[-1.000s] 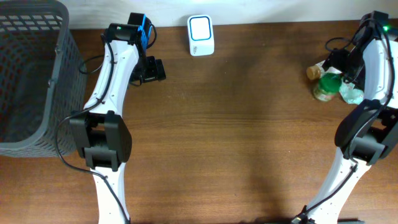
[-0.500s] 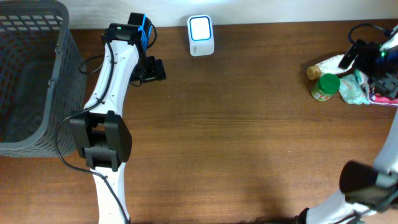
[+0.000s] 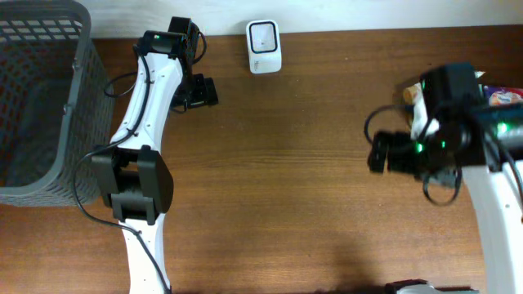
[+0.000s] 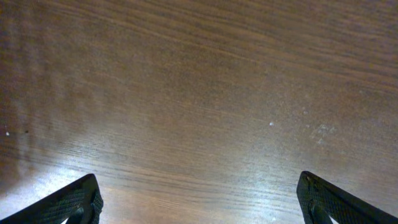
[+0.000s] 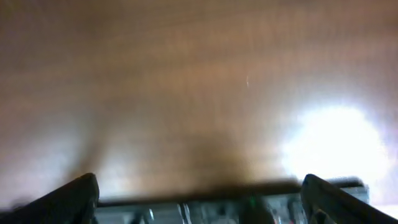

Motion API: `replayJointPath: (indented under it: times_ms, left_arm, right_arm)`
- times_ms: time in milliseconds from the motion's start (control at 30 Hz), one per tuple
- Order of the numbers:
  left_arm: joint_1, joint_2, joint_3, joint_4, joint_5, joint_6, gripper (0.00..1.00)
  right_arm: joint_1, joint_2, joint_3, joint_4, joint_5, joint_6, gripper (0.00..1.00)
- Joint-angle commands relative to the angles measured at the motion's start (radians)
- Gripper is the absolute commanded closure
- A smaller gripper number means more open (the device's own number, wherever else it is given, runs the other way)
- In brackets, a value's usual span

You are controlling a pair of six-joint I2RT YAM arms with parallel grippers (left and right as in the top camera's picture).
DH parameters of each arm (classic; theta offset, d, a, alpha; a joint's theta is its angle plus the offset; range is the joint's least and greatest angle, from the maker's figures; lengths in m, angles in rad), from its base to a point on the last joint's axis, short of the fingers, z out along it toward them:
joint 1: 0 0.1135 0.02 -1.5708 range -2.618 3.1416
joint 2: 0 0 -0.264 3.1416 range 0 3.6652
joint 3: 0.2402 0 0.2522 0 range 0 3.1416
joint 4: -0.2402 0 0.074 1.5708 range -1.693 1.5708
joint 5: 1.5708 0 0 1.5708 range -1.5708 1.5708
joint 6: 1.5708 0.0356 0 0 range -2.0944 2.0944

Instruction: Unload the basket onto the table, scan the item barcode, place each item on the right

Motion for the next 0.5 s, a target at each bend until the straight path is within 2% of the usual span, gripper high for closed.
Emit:
replayJointPath:
  times_ms: [0, 300, 467]
  left_arm:
    - [-0.004, -0.002, -0.008, -0.002, -0.014, -0.01, 0.01]
    - [-0.006, -0.002, -0.008, -0.002, -0.014, -0.01, 0.01]
    - [0.001, -0.002, -0.008, -0.002, -0.014, -0.01, 0.01]
  right_arm:
    - [0.01, -0.064, -0.031, -0.01, 0.023, -0.006, 0.01]
    - [0.007, -0.074, -0.034, -0.009, 0.079, 0.003, 0.01]
    - [0.007, -0.154, -0.153, 0.035, 0.081, 0.039, 0.01]
